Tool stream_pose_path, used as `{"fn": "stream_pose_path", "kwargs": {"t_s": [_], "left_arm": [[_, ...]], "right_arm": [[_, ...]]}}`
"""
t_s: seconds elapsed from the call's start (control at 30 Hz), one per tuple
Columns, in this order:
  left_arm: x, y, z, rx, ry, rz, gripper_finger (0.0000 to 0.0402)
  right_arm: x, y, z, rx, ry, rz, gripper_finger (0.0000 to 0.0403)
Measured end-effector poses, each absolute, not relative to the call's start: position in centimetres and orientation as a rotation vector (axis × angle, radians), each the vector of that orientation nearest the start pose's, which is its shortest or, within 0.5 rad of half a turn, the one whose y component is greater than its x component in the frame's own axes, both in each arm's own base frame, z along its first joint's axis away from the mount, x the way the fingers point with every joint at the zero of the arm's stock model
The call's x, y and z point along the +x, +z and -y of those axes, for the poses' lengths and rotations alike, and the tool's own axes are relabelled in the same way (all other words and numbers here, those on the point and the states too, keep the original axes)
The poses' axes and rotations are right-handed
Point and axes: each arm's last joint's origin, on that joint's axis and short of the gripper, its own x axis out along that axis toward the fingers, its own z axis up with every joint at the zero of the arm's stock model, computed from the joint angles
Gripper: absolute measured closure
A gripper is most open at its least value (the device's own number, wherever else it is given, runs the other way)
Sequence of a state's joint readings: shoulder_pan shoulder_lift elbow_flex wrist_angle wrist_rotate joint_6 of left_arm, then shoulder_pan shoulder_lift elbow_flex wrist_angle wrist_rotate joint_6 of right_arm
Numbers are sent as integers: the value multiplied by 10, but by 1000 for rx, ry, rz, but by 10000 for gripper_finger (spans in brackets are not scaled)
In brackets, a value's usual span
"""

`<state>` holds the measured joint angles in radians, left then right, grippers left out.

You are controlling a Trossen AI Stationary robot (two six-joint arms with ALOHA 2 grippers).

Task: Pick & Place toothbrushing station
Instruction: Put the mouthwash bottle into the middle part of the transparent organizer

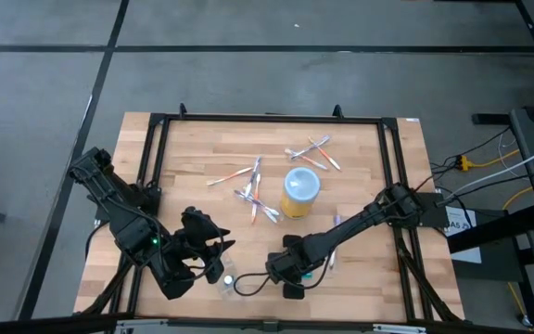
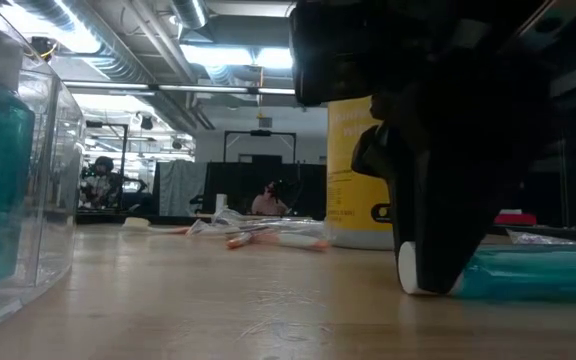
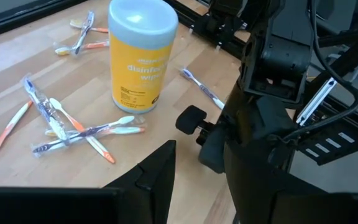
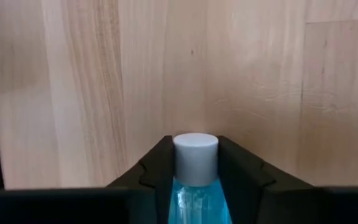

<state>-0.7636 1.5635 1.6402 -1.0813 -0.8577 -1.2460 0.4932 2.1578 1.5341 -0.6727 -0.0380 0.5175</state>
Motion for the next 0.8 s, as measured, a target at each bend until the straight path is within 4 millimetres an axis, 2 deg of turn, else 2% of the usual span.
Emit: {"fn": "stream_pose_path", "kwargs": {"t_s": [0.27,0.43,0.57,0.8], "left_arm": [[234,373,195,-475,466,-504,268],[234,373,195,-467,469,-508,268],[233,372,194,-455,477,-511,268],[233,373,193,-472,505,-470,268]], "right_arm": [[371,145,-206,128,67,-1307,310],[364,177,-210,159,34,-1205,310],[351,221,-211,199,-4,-1068,310],[313,323,-197,309,-47,-696,310]]}}
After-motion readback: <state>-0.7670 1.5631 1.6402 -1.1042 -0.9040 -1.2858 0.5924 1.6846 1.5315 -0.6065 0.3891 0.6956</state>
